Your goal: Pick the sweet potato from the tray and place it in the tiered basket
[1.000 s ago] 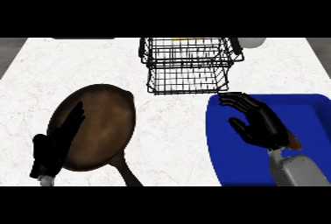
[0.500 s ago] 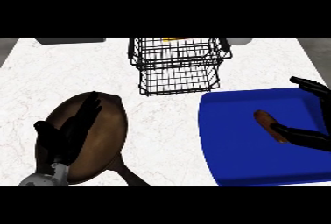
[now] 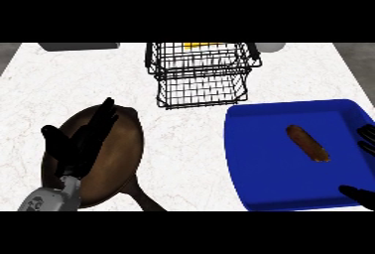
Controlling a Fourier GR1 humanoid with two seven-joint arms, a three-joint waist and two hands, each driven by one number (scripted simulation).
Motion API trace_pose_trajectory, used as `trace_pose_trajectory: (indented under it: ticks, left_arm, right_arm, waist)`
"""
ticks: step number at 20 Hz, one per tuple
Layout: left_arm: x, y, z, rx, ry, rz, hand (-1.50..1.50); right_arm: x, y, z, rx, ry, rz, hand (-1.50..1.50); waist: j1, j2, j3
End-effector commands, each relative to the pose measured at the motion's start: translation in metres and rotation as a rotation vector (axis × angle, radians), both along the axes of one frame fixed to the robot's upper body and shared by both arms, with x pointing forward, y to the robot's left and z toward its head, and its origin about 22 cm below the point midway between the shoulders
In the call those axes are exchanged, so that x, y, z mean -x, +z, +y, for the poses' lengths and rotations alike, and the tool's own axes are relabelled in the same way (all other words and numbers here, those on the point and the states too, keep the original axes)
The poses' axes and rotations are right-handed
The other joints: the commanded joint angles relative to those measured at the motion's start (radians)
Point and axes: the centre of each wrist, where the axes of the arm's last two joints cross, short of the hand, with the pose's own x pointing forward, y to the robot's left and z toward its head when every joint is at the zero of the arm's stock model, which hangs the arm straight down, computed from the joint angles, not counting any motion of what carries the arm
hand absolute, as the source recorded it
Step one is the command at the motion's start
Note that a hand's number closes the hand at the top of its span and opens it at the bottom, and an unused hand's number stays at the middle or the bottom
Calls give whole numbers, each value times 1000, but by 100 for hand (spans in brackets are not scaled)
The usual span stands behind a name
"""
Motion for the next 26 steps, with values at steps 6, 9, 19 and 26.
trace_pose_trajectory:
  ticks: [6, 9, 19, 26]
  left_arm:
    - [-7, 7, 4, -1, -5, 6, 0]
    - [-3, 3, -4, 1, -36, -18, 0]
    - [-14, -18, -21, 1, -55, -5, 0]
    - [-26, 1, -21, 17, -54, -7, 0]
  right_arm:
    - [66, -5, 39, 265, -356, -99, -150]
    - [81, -1, 69, 295, -430, -53, -150]
    - [75, -37, 153, 437, -634, 33, -150]
    - [50, -60, 165, 451, -678, 101, -150]
  waist:
    - [6, -1, -4]
    - [27, 4, -4]
    - [48, 9, 0]
    - [55, 7, 2]
